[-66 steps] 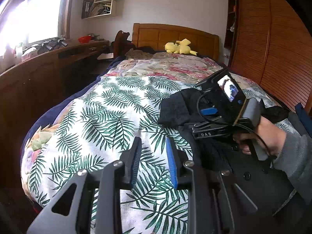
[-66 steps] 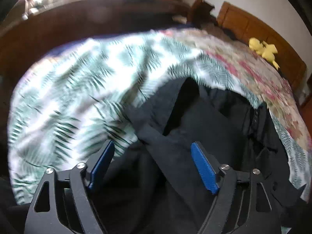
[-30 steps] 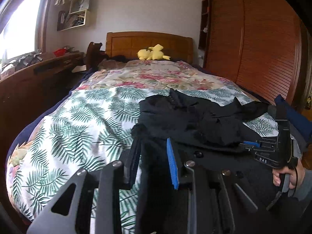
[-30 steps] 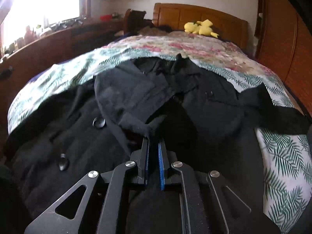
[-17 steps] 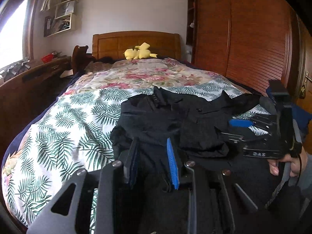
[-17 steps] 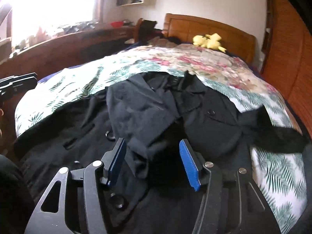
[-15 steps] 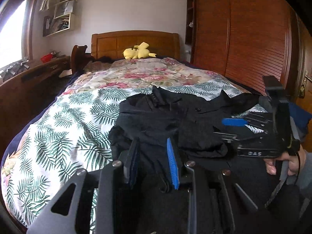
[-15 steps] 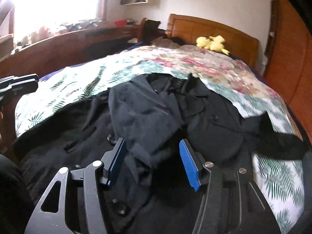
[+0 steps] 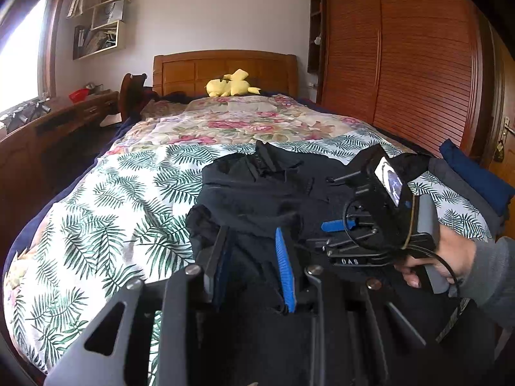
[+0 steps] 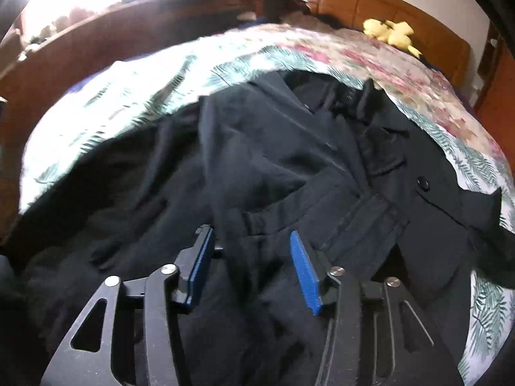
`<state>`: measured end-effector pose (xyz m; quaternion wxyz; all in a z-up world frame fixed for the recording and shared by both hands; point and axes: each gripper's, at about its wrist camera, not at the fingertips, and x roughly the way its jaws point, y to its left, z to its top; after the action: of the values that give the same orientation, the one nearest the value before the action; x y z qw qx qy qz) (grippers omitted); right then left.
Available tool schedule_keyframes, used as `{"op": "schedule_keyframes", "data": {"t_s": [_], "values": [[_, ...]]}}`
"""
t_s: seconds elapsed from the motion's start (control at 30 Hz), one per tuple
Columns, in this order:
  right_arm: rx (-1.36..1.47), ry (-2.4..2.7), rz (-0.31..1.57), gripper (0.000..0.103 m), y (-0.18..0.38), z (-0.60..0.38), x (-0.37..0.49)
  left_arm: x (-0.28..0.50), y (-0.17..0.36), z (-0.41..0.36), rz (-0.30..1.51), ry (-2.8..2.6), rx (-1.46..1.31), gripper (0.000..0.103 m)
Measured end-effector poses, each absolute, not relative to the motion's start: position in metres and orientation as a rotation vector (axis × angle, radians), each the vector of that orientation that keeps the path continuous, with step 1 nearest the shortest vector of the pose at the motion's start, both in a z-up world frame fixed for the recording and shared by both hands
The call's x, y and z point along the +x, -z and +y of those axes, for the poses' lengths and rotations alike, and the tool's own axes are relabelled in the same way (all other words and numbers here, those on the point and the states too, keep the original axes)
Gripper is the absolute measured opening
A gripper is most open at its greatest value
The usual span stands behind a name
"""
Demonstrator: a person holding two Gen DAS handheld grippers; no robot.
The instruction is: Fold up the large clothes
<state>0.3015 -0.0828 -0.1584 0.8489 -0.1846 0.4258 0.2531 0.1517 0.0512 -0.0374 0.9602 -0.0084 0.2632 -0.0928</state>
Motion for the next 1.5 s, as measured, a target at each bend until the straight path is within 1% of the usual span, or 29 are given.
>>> {"op": "schedule_keyframes", "data": {"t_s": [0.03, 0.07, 0.1, 0.2, 0.3, 0.5, 0.63, 0.77, 1.03, 1.23, 1.27, 1.3, 1.33, 1.37, 1.4, 1.5], "values": [[-0.383, -0.531, 0.903, 0.035, 0.16, -0.085, 0.304, 0.152, 0.038, 0.052, 0.533, 0.188, -0.017, 0.026], [-0.372, -0.534, 0.908, 0.023, 0.161, -0.087, 0.306, 0.152, 0.037, 0.052, 0.533, 0.187, -0.017, 0.026], [-0.353, -0.541, 0.907, 0.014, 0.16, -0.09, 0.307, 0.152, 0.037, 0.053, 0.533, 0.186, -0.017, 0.026], [-0.301, -0.54, 0.864, 0.005, 0.149, -0.1, 0.305, 0.152, 0.038, 0.054, 0.534, 0.186, -0.018, 0.026], [-0.301, -0.482, 0.801, 0.003, 0.136, -0.109, 0.299, 0.151, 0.037, 0.054, 0.534, 0.187, -0.02, 0.026], [-0.222, -0.444, 0.642, 0.003, 0.094, -0.145, 0.268, 0.151, 0.037, 0.053, 0.536, 0.195, -0.013, 0.026], [-0.202, -0.428, 0.591, 0.003, 0.074, -0.169, 0.242, 0.151, 0.034, 0.05, 0.53, 0.202, -0.013, 0.026], [-0.18, -0.418, 0.612, 0.003, 0.073, -0.192, 0.216, 0.154, 0.033, 0.044, 0.528, 0.208, -0.007, 0.026], [-0.141, -0.388, 0.708, 0.003, 0.095, -0.231, 0.168, 0.154, 0.035, 0.024, 0.529, 0.232, 0.025, 0.026], [-0.186, -0.329, 0.682, 0.011, 0.096, -0.246, 0.14, 0.149, 0.042, 0.003, 0.549, 0.245, 0.049, 0.026], [-0.191, -0.32, 0.665, 0.016, 0.093, -0.249, 0.137, 0.147, 0.043, -0.003, 0.549, 0.249, 0.057, 0.026], [-0.193, -0.313, 0.648, 0.026, 0.09, -0.252, 0.135, 0.145, 0.043, -0.008, 0.546, 0.252, 0.065, 0.026], [-0.193, -0.31, 0.634, 0.034, 0.086, -0.255, 0.135, 0.144, 0.043, -0.013, 0.544, 0.255, 0.071, 0.026], [-0.186, -0.309, 0.621, 0.047, 0.083, -0.258, 0.135, 0.142, 0.044, -0.02, 0.544, 0.259, 0.078, 0.026], [-0.181, -0.309, 0.614, 0.05, 0.081, -0.261, 0.138, 0.14, 0.045, -0.026, 0.543, 0.266, 0.082, 0.026], [-0.174, -0.328, 0.611, 0.051, 0.078, -0.264, 0.15, 0.137, 0.045, -0.041, 0.545, 0.286, 0.086, 0.026]]}}
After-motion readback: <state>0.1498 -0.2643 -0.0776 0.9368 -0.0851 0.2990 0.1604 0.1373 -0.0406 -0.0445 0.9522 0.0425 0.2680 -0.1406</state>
